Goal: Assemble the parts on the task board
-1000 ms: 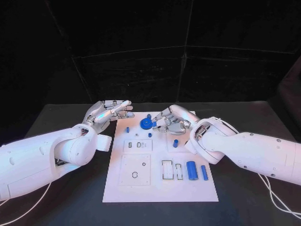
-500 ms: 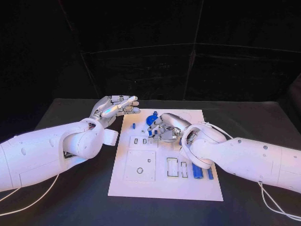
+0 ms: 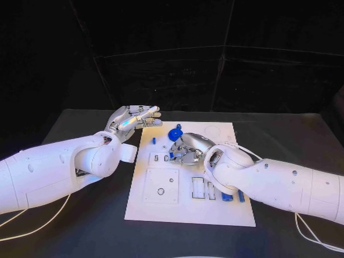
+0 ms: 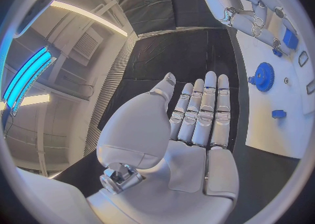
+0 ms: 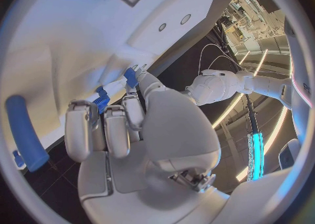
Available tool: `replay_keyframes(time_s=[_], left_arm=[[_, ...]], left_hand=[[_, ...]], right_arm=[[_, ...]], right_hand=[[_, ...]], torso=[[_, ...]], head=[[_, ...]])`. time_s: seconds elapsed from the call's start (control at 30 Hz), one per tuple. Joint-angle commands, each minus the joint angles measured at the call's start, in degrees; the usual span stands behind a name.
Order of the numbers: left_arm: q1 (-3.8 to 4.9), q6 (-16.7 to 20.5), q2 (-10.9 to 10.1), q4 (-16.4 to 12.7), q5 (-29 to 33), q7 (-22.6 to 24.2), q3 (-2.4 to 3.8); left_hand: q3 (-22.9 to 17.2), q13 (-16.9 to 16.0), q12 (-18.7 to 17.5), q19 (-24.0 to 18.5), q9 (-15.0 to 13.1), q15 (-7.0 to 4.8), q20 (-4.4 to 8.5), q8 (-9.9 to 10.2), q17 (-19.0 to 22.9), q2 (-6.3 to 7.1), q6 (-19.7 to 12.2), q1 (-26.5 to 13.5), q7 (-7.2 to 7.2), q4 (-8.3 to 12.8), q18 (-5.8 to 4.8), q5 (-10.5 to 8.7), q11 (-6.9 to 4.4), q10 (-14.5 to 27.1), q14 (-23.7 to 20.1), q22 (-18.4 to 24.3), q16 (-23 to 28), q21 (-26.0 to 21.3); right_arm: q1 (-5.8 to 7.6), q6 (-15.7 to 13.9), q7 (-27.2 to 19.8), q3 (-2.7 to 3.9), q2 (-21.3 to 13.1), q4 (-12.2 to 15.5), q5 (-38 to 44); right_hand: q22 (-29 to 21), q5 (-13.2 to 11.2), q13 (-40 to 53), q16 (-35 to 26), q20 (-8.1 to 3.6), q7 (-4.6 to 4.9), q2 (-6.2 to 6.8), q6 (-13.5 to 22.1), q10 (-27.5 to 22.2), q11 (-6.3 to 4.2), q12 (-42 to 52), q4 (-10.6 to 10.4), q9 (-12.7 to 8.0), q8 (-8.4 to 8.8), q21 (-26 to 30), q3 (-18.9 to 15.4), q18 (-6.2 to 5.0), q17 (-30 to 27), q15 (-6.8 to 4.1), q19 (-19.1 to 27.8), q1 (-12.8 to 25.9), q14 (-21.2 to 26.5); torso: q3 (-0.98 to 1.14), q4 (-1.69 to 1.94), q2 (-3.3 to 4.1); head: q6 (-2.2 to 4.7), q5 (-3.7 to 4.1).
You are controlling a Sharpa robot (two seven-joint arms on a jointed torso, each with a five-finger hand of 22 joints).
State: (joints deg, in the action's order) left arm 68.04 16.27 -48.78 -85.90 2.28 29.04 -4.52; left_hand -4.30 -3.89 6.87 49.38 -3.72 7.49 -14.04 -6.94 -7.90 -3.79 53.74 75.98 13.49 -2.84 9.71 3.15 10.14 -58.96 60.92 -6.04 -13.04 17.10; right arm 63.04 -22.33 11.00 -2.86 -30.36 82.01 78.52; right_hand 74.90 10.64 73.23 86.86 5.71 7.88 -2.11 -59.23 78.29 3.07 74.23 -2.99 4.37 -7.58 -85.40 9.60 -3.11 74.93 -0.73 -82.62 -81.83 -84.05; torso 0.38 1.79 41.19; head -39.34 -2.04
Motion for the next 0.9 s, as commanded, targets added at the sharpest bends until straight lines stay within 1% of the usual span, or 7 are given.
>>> replay_keyframes(time_s=[0.03,0.23,0.4,0.5,0.6,0.73,0.9], left_arm=[[0.11,-0.19,0.08,0.03,-0.22,0.84,0.05],[0.11,-0.28,0.15,0.16,-0.22,0.73,0.05],[0.11,-0.32,0.23,0.24,-0.22,0.64,0.05],[0.10,-0.37,0.26,0.27,-0.22,0.58,0.05],[0.10,-0.33,0.23,0.32,-0.22,0.48,0.05],[0.10,-0.25,0.16,0.42,-0.22,0.42,0.05],[0.10,-0.28,0.19,0.46,-0.22,0.41,0.05]], left_hand=[[0.09,0.05,-0.07,0.45,-0.05,0.16,-0.05,0.02,-0.07,0.12,-0.49,0.57,0.04,0.33,0.77,0.16,0.16,0.31,-0.05,0.05,0.32,-0.28],[0.09,0.05,-0.07,0.45,-0.05,0.16,-0.05,0.02,-0.07,0.12,-0.49,0.57,0.04,0.33,0.77,0.16,0.16,0.31,-0.05,0.05,0.32,-0.28],[0.09,0.05,-0.07,0.45,-0.05,0.16,-0.05,0.02,-0.07,0.12,-0.49,0.57,0.04,0.33,0.77,0.16,0.16,0.31,-0.05,0.05,0.32,-0.28],[0.09,0.05,-0.07,0.45,-0.05,0.16,-0.05,0.02,-0.07,0.12,-0.49,0.57,0.04,0.33,0.77,0.16,0.16,0.31,-0.05,0.05,0.32,-0.28],[0.09,0.05,-0.07,0.45,-0.05,0.16,-0.05,0.02,-0.07,0.12,-0.49,0.57,0.04,0.33,0.77,0.16,0.16,0.31,-0.05,0.05,0.32,-0.28],[0.00,0.05,-0.09,0.42,-0.05,0.18,-0.07,0.01,-0.07,0.10,-0.50,0.62,0.06,0.42,0.77,0.15,0.17,0.33,-0.11,0.09,0.39,-0.33],[0.00,0.05,-0.09,0.42,-0.05,0.18,-0.07,0.01,-0.07,0.10,-0.50,0.62,0.06,0.42,0.77,0.15,0.17,0.33,-0.11,0.09,0.39,-0.33]], right_arm=[[0.02,0.17,0.79,0.03,0.17,-0.07,1.41],[-0.04,0.17,0.73,0.03,0.29,-0.31,1.42],[-0.13,0.30,0.59,0.03,0.56,-0.60,1.30],[-0.19,0.51,0.64,0.03,0.71,-0.79,1.25],[-0.22,0.80,0.83,0.03,0.81,-0.98,1.23],[-0.25,1.27,1.28,0.03,0.91,-1.22,1.21],[-0.30,1.88,1.78,0.03,0.97,-1.37,1.20]], right_hand=[[5.18,0.15,0.01,0.29,-0.17,-0.05,0.00,-0.35,-0.34,-0.08,-0.16,0.07,0.07,-0.09,-0.10,0.35,0.78,7.37,-0.21,0.23,0.37,-4.31],[5.14,0.13,0.10,0.27,-0.16,-0.04,0.12,-0.34,-0.27,-0.05,-0.08,0.01,0.06,-0.06,-0.08,0.34,0.78,7.31,-0.20,0.26,0.56,-4.30],[5.14,0.13,0.10,0.27,-0.16,-0.04,0.12,-0.34,-0.27,-0.05,-0.08,0.01,0.06,-0.06,-0.08,0.34,0.78,7.31,-0.20,0.26,0.56,-4.30],[4.99,0.09,0.12,0.24,-0.15,-0.03,0.23,-0.34,-0.26,-0.05,-0.07,-0.03,0.05,-0.05,-0.01,0.32,0.74,7.24,-0.19,0.37,0.71,-4.28],[5.00,0.08,0.13,0.24,-0.15,-0.03,0.25,-0.33,-0.25,-0.05,-0.06,-0.03,0.05,-0.04,-0.01,0.32,0.74,7.24,-0.18,0.37,0.73,-4.28],[5.00,0.01,0.08,0.21,-0.14,0.00,0.45,-0.25,-0.28,-0.03,-0.11,-0.07,0.02,0.03,-0.01,0.30,0.74,7.18,-0.17,0.37,0.93,-4.27],[4.98,-0.02,-0.01,0.21,-0.14,0.02,0.55,-0.19,-0.35,-0.02,-0.21,-0.09,0.00,0.08,0.00,0.29,0.74,7.19,-0.17,0.38,1.03,-4.27]], torso=[[0.01,0.01,-0.02],[-0.01,-0.07,-0.02],[-0.01,-0.08,-0.02],[0.01,0.00,0.00],[0.03,-0.03,-0.01],[0.07,-0.10,0.01],[0.00,-0.08,-0.03]], head=[[-0.14,-0.17],[-0.14,-0.30],[-0.19,-0.28],[-0.21,-0.27],[-0.09,-0.20],[-0.25,-0.20],[-0.36,-0.20]])
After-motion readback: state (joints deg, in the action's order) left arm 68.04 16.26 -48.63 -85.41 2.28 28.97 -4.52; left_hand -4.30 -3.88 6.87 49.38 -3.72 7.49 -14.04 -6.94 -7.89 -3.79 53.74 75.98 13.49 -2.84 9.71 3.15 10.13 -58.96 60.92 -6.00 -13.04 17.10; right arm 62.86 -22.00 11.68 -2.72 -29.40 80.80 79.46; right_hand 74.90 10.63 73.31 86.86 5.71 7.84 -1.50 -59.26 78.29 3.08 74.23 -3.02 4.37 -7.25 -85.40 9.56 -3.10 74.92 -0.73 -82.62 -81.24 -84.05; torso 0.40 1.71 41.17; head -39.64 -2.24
